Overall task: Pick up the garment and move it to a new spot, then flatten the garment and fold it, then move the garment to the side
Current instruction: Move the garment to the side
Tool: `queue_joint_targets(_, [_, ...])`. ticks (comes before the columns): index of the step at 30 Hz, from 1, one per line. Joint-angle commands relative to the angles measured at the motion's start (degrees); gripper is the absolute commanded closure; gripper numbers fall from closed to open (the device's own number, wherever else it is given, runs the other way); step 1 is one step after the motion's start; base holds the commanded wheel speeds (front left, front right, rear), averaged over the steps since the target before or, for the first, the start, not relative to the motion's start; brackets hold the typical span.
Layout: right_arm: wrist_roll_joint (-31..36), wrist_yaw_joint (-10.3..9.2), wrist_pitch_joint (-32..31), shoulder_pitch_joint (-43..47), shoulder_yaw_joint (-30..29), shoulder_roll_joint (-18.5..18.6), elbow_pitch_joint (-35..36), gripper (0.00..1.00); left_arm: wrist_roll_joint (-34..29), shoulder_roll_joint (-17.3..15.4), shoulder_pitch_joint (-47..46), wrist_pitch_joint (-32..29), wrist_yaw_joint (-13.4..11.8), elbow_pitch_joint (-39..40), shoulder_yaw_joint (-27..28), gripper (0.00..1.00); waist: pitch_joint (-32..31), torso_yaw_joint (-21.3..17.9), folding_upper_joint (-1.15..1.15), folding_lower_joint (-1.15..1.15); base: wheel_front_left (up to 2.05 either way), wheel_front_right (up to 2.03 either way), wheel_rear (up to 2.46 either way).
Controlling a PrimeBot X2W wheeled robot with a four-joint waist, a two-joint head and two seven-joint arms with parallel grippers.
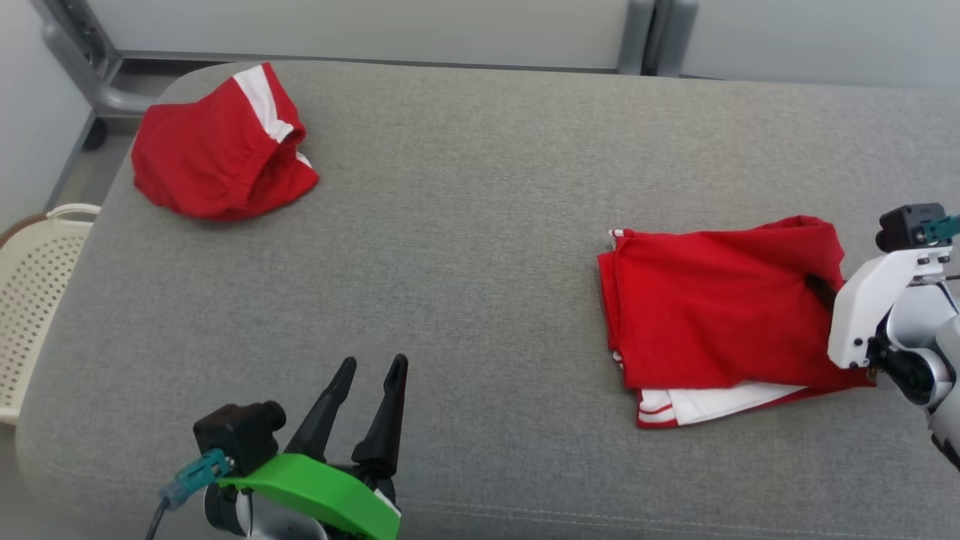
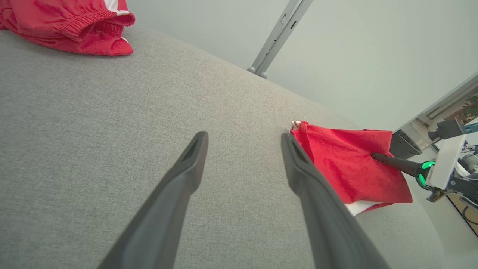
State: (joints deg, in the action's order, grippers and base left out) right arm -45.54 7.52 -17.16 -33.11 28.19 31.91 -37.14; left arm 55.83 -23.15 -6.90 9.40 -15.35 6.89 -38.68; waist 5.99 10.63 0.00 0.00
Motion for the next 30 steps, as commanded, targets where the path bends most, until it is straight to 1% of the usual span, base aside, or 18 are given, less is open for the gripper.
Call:
queue_joint_targets(1, [0.59,-0.06,-0.36,-0.86,-0.46,0.77,0.54,1.0,-0.88,0.18,-1.5,-0.1,0.17,0.19,-0.17,0.0,0.99,-3.54,0.0,0.0,0.0,0.0,0.0])
queue_joint_targets(6, [2.26,-0.06,-1.38,-3.1,-1.44,1.76,2.38,1.0,-1.75,0.67,-3.42,-0.93,0.44,0.62,-1.32,0.0,2.36,-9.03,0.0,0.0,0.0,0.0,0.0])
queue_joint_targets(11, [3.92,-0.06,-2.42,-5.5,-2.29,1.79,3.88,1.0,-2.84,0.48,-5.36,-2.0,0.35,1.39,-1.93,0.0,4.49,-14.83,0.0,0.0,0.0,0.0,0.0])
queue_joint_targets(16, [5.39,-0.06,-2.7,-8.37,-3.57,1.44,4.58,1.0,-4.01,-0.08,-7.49,-3.18,-0.04,2.82,-2.35,0.0,7.36,-19.69,0.0,0.0,0.0,0.0,0.0])
queue_joint_targets(19, [6.56,-0.06,-2.29,-10.14,-4.25,1.85,4.25,1.0,-4.88,-0.32,-9.17,-4.24,-0.12,3.74,-2.95,0.0,9.13,-21.5,0.0,0.0,0.0,0.0,0.0])
queue_joint_targets(23, [8.31,-0.06,-1.27,-13.2,-5.12,2.04,3.05,1.0,-6.15,-0.79,-11.72,-5.92,-0.5,5.33,-3.37,0.0,11.88,-22.97,0.0,0.0,0.0,0.0,0.0])
queue_joint_targets(30, [11.96,-0.06,0.92,-19.07,-6.38,2.66,-1.48,1.0,-8.47,-1.22,-15.72,-8.36,-1.43,8.26,-4.02,0.0,16.02,-23.57,0.0,0.0,0.0,0.0,0.0])
